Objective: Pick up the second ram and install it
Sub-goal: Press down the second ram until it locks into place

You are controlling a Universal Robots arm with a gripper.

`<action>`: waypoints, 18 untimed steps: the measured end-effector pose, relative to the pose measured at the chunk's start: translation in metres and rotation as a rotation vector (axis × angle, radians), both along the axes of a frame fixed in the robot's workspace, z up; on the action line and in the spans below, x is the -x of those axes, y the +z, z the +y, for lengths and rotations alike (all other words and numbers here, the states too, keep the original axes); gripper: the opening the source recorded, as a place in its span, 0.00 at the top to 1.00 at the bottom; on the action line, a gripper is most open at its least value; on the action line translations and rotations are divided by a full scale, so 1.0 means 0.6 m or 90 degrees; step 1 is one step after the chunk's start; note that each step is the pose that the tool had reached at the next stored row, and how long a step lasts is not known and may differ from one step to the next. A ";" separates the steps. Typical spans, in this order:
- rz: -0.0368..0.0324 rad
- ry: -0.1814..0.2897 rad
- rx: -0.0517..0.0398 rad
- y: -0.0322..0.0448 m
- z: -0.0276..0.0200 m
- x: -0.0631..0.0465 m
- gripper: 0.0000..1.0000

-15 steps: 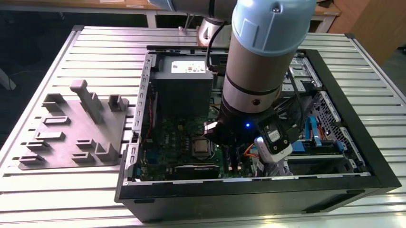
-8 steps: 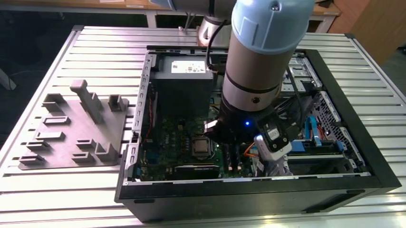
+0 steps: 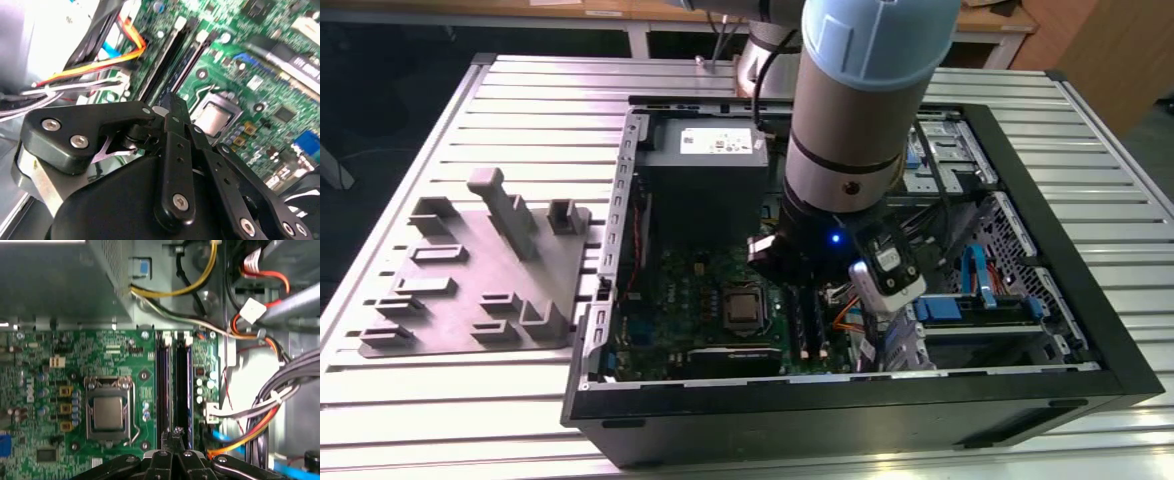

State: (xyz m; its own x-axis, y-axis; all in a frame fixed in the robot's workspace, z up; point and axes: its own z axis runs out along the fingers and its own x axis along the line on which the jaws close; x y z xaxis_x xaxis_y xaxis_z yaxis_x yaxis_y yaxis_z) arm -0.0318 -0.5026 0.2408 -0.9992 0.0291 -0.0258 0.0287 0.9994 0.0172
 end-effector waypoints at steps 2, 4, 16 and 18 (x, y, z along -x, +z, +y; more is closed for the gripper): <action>0.0000 0.000 0.0001 0.000 0.0075 0.000 0.90; 0.0000 0.000 0.0000 0.000 0.0141 0.000 0.90; 0.0000 0.000 -0.0003 0.008 0.0250 0.000 0.90; 0.0000 0.000 -0.0004 0.011 0.0251 0.000 0.90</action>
State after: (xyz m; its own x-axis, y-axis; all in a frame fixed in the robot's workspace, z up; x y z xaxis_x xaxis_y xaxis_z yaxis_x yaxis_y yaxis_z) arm -0.0318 -0.4875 0.2474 -0.9992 0.0291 -0.0258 0.0287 0.9994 0.0178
